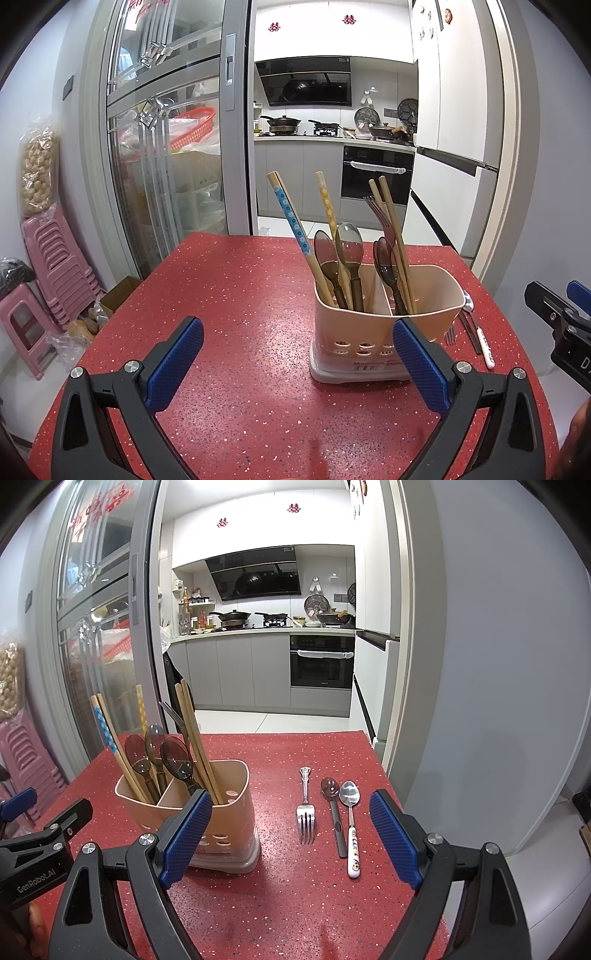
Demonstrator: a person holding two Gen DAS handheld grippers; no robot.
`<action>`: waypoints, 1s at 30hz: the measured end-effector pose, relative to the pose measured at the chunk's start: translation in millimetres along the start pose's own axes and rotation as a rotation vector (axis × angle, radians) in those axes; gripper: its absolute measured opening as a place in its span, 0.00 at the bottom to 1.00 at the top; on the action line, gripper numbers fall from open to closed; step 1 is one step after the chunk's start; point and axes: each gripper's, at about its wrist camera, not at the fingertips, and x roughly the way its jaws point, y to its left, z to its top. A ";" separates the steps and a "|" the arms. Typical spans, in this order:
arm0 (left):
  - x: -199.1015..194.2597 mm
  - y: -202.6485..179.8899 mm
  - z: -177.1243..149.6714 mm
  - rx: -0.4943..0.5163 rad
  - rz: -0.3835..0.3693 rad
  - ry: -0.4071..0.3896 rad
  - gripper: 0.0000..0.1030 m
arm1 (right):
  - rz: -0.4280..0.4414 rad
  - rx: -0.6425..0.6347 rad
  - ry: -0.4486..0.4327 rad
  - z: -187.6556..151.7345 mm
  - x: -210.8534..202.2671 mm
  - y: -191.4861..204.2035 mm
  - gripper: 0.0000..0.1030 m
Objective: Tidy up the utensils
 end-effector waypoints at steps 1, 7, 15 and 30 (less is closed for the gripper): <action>0.0 0.1 -0.1 0.000 -0.002 0.001 1.00 | 0.000 -0.001 -0.001 0.0 0.5 0.1 0.87; 0.2 -1.5 -0.2 0.001 -0.001 0.003 1.00 | 0.003 -0.003 0.000 -0.2 0.2 0.0 0.87; 1.4 -2.1 0.3 0.000 -0.007 0.007 1.00 | 0.002 -0.002 0.001 -0.8 -0.3 0.1 0.87; 2.7 -2.5 1.0 0.004 -0.012 0.011 1.00 | 0.002 -0.001 0.001 -0.6 -0.1 -0.4 0.87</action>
